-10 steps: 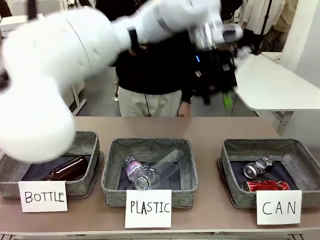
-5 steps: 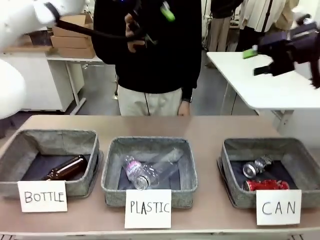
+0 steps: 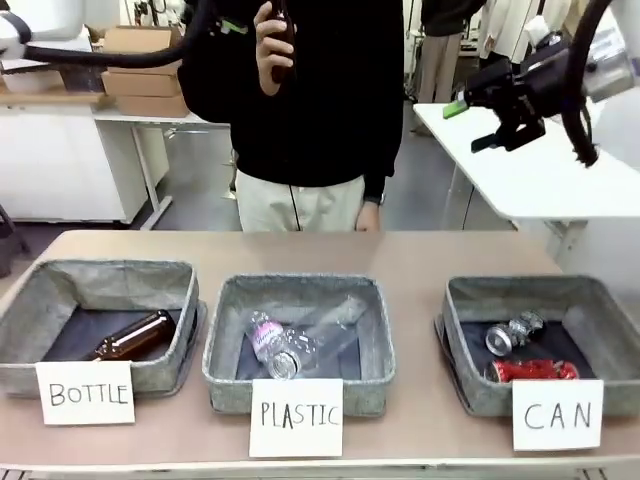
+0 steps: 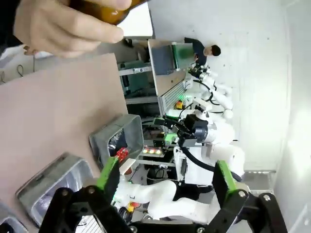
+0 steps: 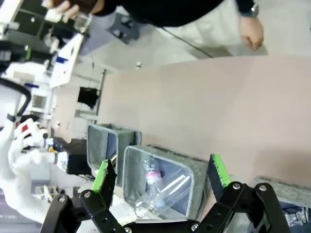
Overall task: Sort the can waste into the basket.
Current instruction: Pick up the can waste from the table and place it in the right Fabric basket.
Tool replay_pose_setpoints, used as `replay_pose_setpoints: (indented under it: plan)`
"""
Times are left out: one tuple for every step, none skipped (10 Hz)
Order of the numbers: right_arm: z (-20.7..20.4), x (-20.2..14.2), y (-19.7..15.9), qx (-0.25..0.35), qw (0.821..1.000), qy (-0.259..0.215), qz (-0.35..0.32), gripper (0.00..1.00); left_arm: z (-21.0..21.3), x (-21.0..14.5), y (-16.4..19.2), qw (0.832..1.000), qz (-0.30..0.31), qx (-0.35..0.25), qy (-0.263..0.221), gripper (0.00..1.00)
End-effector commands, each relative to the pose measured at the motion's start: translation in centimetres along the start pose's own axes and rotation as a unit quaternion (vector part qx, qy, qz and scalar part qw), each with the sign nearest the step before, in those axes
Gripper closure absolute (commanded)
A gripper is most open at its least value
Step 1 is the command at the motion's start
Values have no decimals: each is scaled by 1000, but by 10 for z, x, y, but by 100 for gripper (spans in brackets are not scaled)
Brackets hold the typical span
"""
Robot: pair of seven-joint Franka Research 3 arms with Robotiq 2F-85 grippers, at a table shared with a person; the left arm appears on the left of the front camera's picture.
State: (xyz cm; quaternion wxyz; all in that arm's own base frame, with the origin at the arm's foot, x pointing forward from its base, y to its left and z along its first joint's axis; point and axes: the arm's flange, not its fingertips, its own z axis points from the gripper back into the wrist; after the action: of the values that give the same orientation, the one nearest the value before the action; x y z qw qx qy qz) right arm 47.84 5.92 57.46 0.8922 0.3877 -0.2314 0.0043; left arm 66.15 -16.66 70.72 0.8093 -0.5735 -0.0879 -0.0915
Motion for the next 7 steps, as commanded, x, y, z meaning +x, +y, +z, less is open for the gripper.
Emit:
replay_pose_setpoints:
  plan:
    - [5,-10,-3,10,1000,-6,15,1,-36,12,-11,999,-30,12,23,0]
    - [5,-10,-3,10,1000,-6,15,1,-36,12,-11,999,-30,12,23,0]
    - [5,-10,-3,10,1000,-6,15,1,-12,0,-1,1000,-7,3,8,0]
    - [0,0,-2,1,1000,1,0,1,-35,31,-2,994,-9,7,107,0]
    - [7,4,2,-5,1000,-8,8,1,-36,24,-6,986,22,35,161,0]
    - [10,11,1,5,1000,-19,-16,1,-23,-9,-5,979,39,40,195,0]
    - [9,20,-2,-8,998,-34,-46,1,-8,-63,1,977,54,17,208,0]
